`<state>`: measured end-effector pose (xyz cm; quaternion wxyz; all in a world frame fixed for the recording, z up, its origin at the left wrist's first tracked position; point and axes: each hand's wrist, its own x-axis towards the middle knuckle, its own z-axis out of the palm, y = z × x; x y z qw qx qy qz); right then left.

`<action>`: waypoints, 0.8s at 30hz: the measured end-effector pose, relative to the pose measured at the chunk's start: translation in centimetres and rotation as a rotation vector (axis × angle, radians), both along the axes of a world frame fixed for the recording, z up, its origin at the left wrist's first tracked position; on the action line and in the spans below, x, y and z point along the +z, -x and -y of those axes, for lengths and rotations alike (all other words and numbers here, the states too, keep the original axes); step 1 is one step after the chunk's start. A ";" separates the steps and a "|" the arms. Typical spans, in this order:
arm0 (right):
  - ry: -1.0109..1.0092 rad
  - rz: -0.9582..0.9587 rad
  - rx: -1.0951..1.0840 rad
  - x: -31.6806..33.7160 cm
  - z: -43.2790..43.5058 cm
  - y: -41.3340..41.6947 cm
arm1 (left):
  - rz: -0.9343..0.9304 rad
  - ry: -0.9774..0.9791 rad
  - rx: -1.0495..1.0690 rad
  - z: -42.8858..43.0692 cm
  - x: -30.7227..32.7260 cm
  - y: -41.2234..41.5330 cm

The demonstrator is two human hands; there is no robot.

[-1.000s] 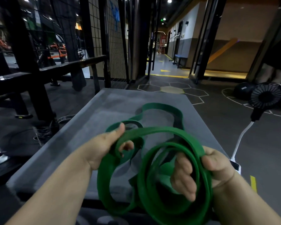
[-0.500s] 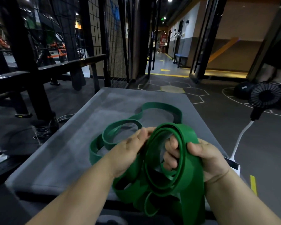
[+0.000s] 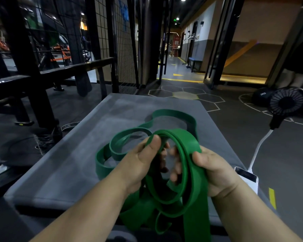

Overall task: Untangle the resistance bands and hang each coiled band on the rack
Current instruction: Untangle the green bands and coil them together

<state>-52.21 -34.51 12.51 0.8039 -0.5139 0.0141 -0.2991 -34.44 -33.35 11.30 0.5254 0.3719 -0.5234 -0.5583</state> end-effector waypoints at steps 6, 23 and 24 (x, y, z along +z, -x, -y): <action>-0.013 -0.015 0.080 -0.7 -0.3 -0.3 | 0.015 0.099 0.184 -0.7 1.5 0.2; -0.002 0.214 -0.071 1.0 -0.2 0.1 | 0.010 -0.122 -0.191 -0.8 0.8 0.8; 0.003 0.202 -0.053 1.0 -0.2 0.0 | -0.027 -0.139 -0.207 -0.9 0.7 0.8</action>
